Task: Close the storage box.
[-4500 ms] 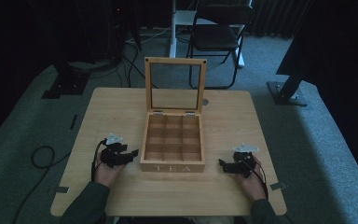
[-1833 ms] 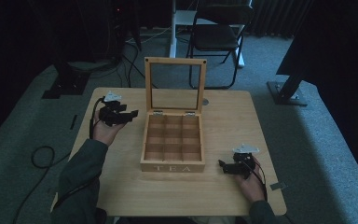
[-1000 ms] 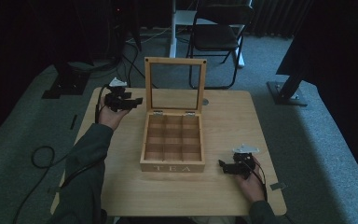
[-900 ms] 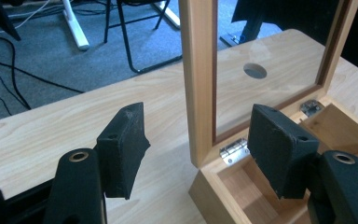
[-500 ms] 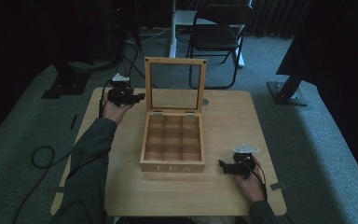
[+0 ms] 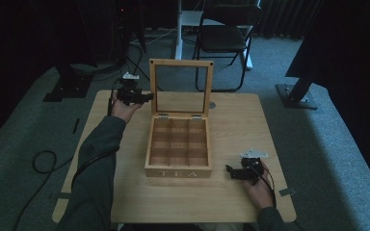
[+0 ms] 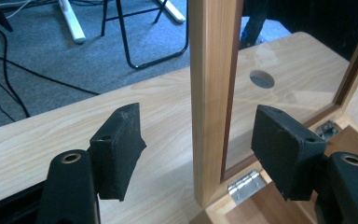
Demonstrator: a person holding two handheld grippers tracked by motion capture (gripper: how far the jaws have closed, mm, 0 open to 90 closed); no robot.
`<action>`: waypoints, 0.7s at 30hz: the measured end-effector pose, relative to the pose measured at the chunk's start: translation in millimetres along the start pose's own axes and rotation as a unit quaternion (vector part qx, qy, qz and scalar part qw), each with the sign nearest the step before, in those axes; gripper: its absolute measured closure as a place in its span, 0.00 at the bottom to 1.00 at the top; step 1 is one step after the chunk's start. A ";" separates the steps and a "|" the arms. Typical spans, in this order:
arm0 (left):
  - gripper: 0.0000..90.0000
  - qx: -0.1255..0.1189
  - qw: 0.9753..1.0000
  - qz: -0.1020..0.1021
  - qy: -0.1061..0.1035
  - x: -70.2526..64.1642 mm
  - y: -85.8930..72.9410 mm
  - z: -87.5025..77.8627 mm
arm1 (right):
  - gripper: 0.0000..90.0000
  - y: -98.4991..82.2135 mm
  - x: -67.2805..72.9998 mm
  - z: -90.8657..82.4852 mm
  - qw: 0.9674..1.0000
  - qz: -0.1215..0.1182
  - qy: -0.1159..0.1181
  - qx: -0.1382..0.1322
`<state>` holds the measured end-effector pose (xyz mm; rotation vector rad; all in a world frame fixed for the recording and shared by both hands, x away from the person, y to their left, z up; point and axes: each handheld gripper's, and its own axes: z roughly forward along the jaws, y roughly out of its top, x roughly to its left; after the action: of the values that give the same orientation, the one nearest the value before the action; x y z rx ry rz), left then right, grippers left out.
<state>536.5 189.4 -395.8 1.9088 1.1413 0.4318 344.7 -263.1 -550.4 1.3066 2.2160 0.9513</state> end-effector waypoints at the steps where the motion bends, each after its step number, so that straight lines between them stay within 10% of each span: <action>1: 0.37 -0.002 1.000 -0.002 -0.002 0.3 1.2 0.9 | 0.14 0.0 0.0 0.0 1.000 0.000 0.000 0.000; 21: 0.41 -0.025 0.998 -0.030 -0.045 -6.1 17.2 32.0 | 0.14 -0.8 0.5 -0.9 1.000 0.001 -0.001 0.000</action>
<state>563.5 164.7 -399.8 1.8271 1.1156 0.3358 343.5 -263.3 -550.4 1.3092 2.2130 0.9499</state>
